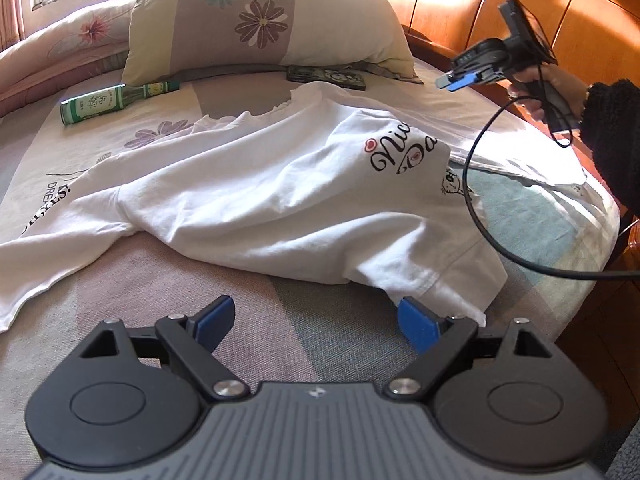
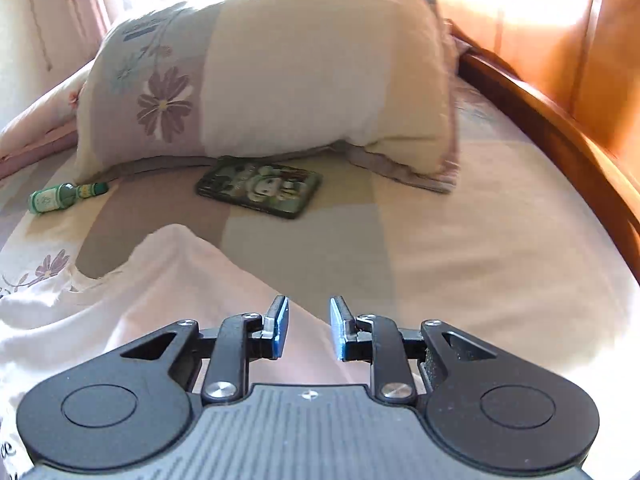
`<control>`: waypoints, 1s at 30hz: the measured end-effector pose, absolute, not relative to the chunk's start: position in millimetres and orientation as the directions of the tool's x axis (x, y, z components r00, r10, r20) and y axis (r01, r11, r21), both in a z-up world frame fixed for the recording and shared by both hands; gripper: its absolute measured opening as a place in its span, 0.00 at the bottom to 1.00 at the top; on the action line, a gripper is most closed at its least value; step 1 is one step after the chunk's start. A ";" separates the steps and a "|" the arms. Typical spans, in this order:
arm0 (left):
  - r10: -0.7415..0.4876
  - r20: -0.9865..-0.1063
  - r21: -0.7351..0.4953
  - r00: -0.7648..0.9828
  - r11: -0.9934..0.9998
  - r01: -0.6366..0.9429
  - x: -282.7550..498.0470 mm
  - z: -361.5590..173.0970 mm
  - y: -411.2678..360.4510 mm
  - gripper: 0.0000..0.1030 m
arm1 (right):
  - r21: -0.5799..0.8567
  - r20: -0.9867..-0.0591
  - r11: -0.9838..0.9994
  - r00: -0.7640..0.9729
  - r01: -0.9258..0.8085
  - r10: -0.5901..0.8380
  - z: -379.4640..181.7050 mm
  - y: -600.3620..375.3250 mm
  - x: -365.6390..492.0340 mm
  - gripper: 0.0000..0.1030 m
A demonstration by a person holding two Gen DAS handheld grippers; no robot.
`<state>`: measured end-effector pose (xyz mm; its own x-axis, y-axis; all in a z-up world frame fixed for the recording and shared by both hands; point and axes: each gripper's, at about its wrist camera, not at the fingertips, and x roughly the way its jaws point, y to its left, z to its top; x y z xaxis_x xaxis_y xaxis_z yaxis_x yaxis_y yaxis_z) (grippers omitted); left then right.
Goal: Fold clothes
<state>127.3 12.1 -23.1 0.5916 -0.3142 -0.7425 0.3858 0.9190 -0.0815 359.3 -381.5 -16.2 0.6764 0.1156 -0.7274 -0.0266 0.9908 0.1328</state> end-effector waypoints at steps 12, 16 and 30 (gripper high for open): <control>-0.321 -0.739 -0.041 0.592 0.899 0.436 97.5 -6.1 -15.5 0.86 | 0.097 -0.711 0.902 0.663 0.421 -0.233 -29.4 -538.7 192.5 0.44; -0.314 -0.737 -0.008 0.598 0.890 0.456 87.5 0.9 -28.1 0.86 | 0.122 -0.674 0.841 0.666 0.526 -0.319 -36.9 -560.5 160.9 0.50; -0.297 -0.732 0.045 0.613 0.876 0.479 69.9 13.5 -51.9 0.87 | 0.742 -0.544 0.462 0.839 0.486 -0.008 -111.2 -589.6 117.1 0.67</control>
<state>69.9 -51.9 13.5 0.6132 -0.2974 -0.7318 0.4793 0.8765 0.0455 117.1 -589.6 -111.2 0.8389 -0.0081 -0.5443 0.4859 0.4620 0.7420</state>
